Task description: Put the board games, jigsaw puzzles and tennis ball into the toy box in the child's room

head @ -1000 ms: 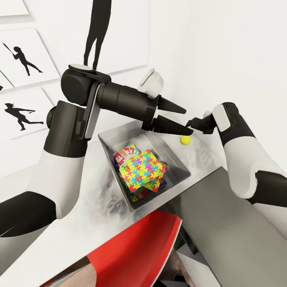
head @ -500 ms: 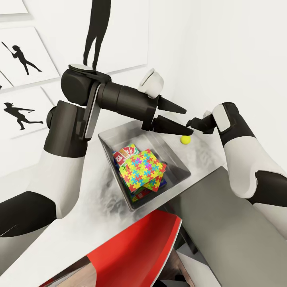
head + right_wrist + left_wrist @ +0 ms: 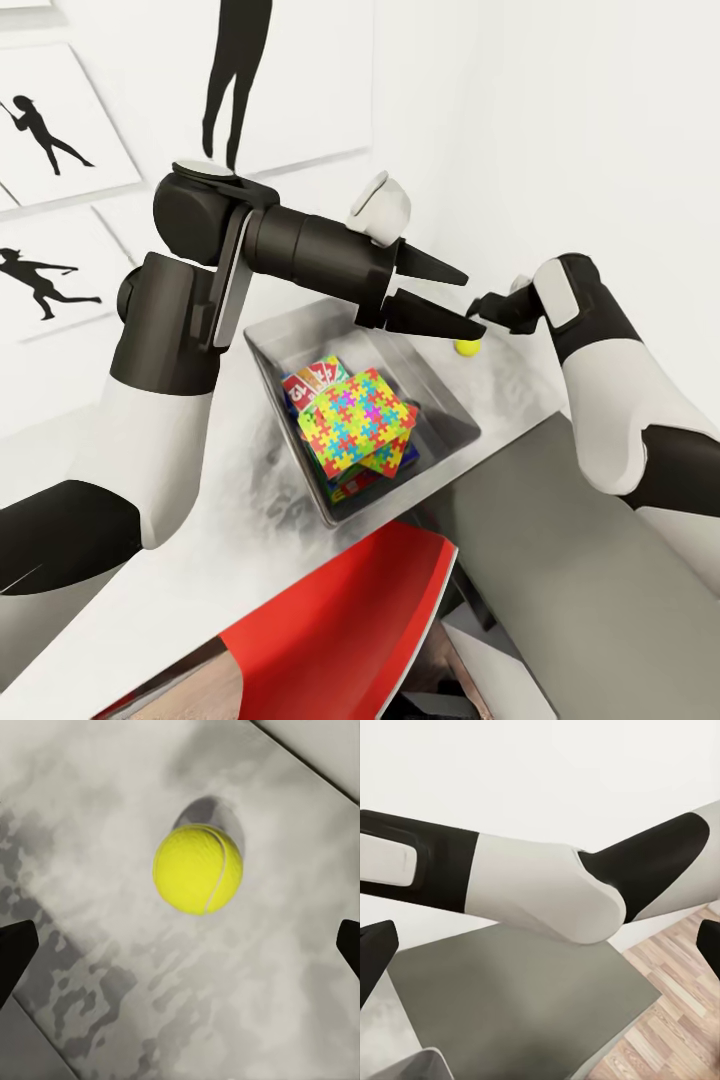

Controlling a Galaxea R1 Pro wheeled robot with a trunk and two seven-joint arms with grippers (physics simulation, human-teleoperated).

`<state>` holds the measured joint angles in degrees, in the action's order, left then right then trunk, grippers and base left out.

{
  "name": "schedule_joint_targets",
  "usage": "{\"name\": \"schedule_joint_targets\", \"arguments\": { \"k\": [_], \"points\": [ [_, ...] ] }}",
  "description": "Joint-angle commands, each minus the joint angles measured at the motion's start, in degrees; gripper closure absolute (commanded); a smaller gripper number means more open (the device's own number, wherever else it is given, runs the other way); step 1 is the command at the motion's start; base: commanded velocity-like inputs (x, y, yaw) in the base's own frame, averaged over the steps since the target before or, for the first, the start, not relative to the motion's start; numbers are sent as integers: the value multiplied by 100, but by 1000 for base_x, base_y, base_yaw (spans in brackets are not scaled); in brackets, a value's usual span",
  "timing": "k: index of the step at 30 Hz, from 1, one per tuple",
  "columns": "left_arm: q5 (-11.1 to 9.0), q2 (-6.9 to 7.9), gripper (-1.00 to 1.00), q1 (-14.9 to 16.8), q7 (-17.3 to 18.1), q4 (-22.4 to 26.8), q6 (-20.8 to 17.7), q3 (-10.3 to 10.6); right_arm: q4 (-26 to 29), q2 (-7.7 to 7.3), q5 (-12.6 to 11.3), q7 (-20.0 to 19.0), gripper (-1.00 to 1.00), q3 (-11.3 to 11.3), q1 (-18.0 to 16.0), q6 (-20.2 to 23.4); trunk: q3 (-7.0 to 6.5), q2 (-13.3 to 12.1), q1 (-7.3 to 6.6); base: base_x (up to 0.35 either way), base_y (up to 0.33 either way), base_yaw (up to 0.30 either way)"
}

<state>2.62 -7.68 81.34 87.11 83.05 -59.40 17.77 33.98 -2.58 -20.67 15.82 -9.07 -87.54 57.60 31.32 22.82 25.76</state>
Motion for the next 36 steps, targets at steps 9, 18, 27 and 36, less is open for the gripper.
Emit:
{"name": "schedule_joint_targets", "arguments": {
  "k": [9,18,27,36],
  "points": [
    [20,-11,-100,5,34,15,-60,-11,-5,3,-60,53,-100,-15,-82,7,92,10,3,0,0,0],
    [-14,-33,-100,17,34,18,-60,-26,-41,3,-67,53,-100,-14,-87,-107,175,10,3,0,0,0],
    [5,-58,-100,196,35,-16,-60,-33,-81,3,-69,53,-100,-12,-88,-175,258,10,3,0,0,0],
    [20,-123,-100,807,26,-1131,-60,-64,-93,7,-69,53,-100,-9,-88,-195,342,10,3,0,0,0]
  ]
}}
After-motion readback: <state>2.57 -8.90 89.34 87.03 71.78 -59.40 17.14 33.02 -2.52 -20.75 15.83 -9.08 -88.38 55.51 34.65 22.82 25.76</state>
